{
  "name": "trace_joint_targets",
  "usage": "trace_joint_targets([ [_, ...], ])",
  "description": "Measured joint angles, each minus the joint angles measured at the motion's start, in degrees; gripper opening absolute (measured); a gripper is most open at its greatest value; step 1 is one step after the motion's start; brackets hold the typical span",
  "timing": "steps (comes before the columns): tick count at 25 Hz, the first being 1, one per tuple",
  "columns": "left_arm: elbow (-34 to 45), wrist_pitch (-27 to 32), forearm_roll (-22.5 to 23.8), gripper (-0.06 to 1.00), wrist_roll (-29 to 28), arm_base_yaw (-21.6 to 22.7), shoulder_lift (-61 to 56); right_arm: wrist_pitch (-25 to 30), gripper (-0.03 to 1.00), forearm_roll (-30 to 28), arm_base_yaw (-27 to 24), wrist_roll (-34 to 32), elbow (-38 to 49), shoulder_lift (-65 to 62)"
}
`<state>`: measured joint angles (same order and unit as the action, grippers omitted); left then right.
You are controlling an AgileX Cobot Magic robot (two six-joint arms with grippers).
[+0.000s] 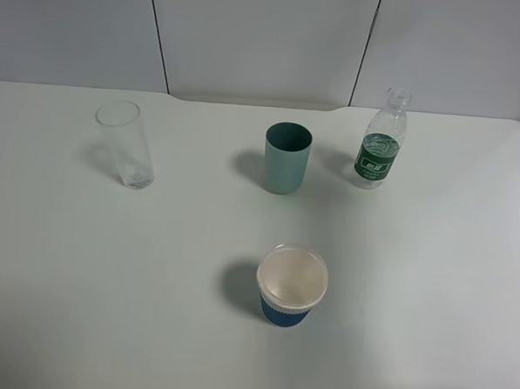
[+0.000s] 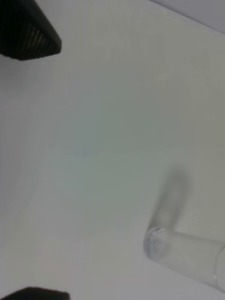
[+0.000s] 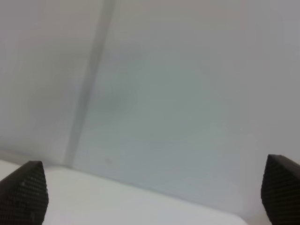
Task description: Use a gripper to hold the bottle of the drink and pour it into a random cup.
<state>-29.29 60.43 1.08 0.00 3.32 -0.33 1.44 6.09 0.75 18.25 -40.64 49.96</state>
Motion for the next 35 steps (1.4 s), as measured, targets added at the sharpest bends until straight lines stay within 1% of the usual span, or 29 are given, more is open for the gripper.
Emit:
trace_joint_targets([
  [2, 0.0, 0.0, 0.0, 0.98, 0.0, 0.0, 0.0, 6.6, 0.9, -1.7, -3.9, -1.4, -2.0, -3.0],
  [3, 0.0, 0.0, 0.0, 0.98, 0.0, 0.0, 0.0, 8.8, 0.9, -2.1, -5.1, -2.4, -2.9, -4.4],
  [5, 0.0, 0.0, 0.0, 0.98, 0.0, 0.0, 0.0, 11.4, 0.9, -2.6, -6.6, -4.2, -3.9, -7.2],
  [8, 0.0, 0.0, 0.0, 0.98, 0.0, 0.0, 0.0, 14.5, 0.9, -2.6, -6.8, -5.3, -4.2, -11.5],
  [14, 0.0, 0.0, 0.0, 0.98, 0.0, 0.0, 0.0, 23.5, 0.9, -2.6, -6.8, -6.4, -4.2, -20.6],
  [18, 0.0, 0.0, 0.0, 0.98, 0.0, 0.0, 0.0, 31.1, 0.9, -2.6, -6.8, -9.0, -4.2, -26.4],
  [21, 0.0, 0.0, 0.0, 0.98, 0.0, 0.0, 0.0, 38.5, 0.9, -2.6, -6.8, -9.7, -4.2, -30.0],
  [23, 0.0, 0.0, 0.0, 0.98, 0.0, 0.0, 0.0, 42.4, 0.9, -2.6, -6.8, -10.0, -4.2, -31.8],
  [26, 0.0, 0.0, 0.0, 0.98, 0.0, 0.0, 0.0, 45.1, 0.9, -2.6, -6.8, -11.4, -3.2, -34.6],
  [30, 0.0, 0.0, 0.0, 0.98, 0.0, 0.0, 0.0, 46.1, 0.9, -2.6, -6.8, -13.8, -1.3, -38.6],
  [33, 0.0, 0.0, 0.0, 0.98, 0.0, 0.0, 0.0, 46.5, 0.9, -2.6, -6.8, -14.4, 0.6, -42.3],
  [35, 0.0, 0.0, 0.0, 0.98, 0.0, 0.0, 0.0, 48.0, 0.9, -2.6, -6.8, -14.7, 2.2, -45.0],
])
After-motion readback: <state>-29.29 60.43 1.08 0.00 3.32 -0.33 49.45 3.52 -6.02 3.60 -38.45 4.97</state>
